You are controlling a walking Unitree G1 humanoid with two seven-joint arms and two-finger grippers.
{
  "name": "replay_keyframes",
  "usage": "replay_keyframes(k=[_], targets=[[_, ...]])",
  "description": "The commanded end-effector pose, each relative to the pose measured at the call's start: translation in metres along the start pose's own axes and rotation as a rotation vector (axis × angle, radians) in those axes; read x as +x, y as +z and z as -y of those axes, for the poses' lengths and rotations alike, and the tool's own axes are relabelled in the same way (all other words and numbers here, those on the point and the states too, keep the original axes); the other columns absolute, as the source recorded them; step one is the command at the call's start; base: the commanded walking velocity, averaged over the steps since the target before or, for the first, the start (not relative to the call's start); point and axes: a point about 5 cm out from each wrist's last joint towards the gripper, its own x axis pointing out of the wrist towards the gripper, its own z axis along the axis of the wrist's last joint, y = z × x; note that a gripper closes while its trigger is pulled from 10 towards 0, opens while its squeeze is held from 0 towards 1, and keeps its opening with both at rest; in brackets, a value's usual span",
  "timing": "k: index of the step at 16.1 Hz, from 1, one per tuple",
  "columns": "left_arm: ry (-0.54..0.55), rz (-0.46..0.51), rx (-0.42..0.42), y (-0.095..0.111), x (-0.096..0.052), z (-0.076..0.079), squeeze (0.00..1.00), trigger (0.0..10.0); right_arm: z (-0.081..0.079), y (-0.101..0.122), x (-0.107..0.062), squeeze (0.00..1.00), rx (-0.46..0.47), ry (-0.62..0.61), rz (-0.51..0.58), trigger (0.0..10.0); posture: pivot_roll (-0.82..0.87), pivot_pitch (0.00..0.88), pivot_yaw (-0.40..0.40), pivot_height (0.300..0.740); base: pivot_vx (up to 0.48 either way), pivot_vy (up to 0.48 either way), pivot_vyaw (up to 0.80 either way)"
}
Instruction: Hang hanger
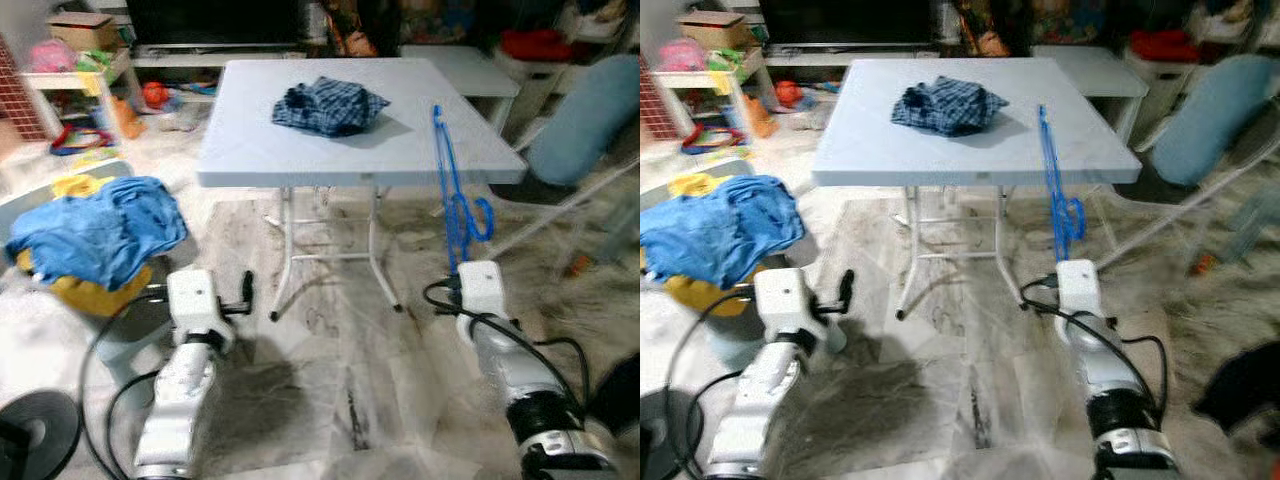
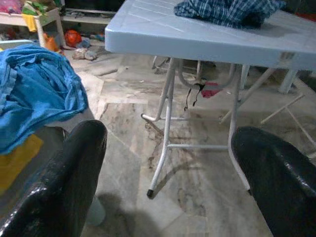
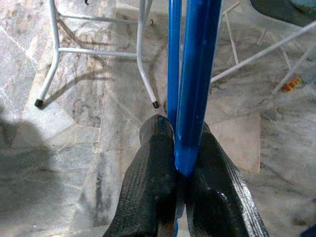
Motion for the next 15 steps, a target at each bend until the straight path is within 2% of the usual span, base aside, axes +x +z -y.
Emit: replay_keyframes(k=[1, 7, 14, 15], targets=[[-0.021, -0.002, -0.018, 0.0018, 0.0025, 0.0047, 0.00, 10.0, 0.0067, 0.0040, -0.0005, 0.00, 0.001, -0.024, 0.007, 10.0, -0.07, 0.000, 0.026, 0.740, 0.000, 0.480, 0.00], [-0.034, -0.002, -0.030, 0.0034, 0.0029, 0.0057, 0.00, 10.0, 0.0076, 0.0038, -0.0012, 0.00, 0.001, -0.029, 0.006, 10.0, -0.08, 0.000, 0.027, 0.740, 0.000, 0.451, 0.00], [-0.103, 0.065, -0.061, 0.0118, 0.0001, 0.0103, 0.00, 10.0, 0.0053, 0.0043, -0.0015, 0.00, -0.003, -0.023, 0.005, 10.0, -0.08, 0.000, 0.021, 0.740, 0.000, 0.000, 0.00], [-0.108, 0.067, -0.064, 0.0117, -0.0003, 0.0109, 0.00, 10.0, 0.0051, 0.0044, -0.0015, 0.00, -0.006, -0.023, 0.003, 10.0, -0.08, 0.000, 0.020, 0.740, 0.251, 0.000, -0.64]])
